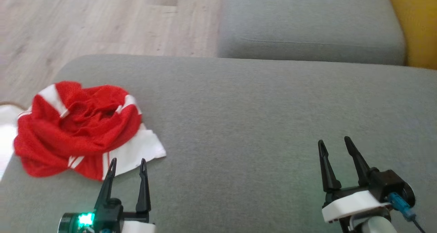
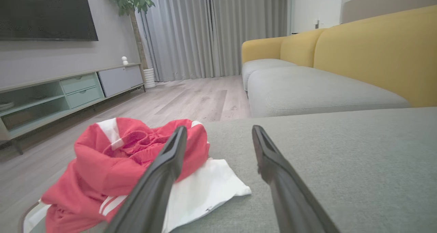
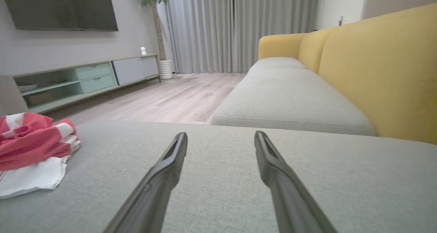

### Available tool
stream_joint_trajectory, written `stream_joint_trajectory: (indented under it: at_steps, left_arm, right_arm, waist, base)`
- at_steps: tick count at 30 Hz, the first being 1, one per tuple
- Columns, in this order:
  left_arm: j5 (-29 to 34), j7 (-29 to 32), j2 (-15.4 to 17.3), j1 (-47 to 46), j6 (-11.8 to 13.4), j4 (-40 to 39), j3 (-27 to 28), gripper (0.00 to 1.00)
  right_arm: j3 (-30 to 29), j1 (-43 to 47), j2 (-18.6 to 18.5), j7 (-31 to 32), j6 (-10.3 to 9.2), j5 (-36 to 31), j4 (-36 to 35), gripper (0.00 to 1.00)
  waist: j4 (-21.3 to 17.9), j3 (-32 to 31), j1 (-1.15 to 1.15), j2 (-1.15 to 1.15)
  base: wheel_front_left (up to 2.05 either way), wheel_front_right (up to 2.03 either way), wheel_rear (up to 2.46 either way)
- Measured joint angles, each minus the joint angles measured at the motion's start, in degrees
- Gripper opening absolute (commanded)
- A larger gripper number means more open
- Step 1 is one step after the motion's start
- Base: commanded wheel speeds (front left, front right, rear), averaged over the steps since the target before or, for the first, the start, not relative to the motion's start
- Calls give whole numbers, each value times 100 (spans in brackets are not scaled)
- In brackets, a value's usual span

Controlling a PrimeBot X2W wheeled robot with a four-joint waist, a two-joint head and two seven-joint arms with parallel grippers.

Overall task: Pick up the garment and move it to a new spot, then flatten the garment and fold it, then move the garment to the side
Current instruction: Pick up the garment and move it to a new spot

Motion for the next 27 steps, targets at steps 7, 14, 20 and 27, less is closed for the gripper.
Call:
stream_joint_trajectory:
  at_steps: [7,14,20,27]
  left_arm:
    - [34,0,5,0,-10,43,71,100]
    - [31,0,15,13,-51,24,241,100]
    - [31,0,23,15,-48,-43,366,100]
    - [60,0,66,-110,7,-439,511,100]
  right_arm:
    - [34,24,0,0,0,25,-7,100]
    - [91,24,1,0,0,55,-7,100]
    - [42,25,1,0,0,81,2,100]
    - [-93,19,0,0,0,74,-10,100]
  waist:
    - [619,30,0,0]
    - [1282,48,0,0]
    - [1749,78,0,0]
    - [1971,298,0,0]
  base:
    - [0,0,0]
    - [0,0,0]
    - [0,0,0]
    - [0,0,0]
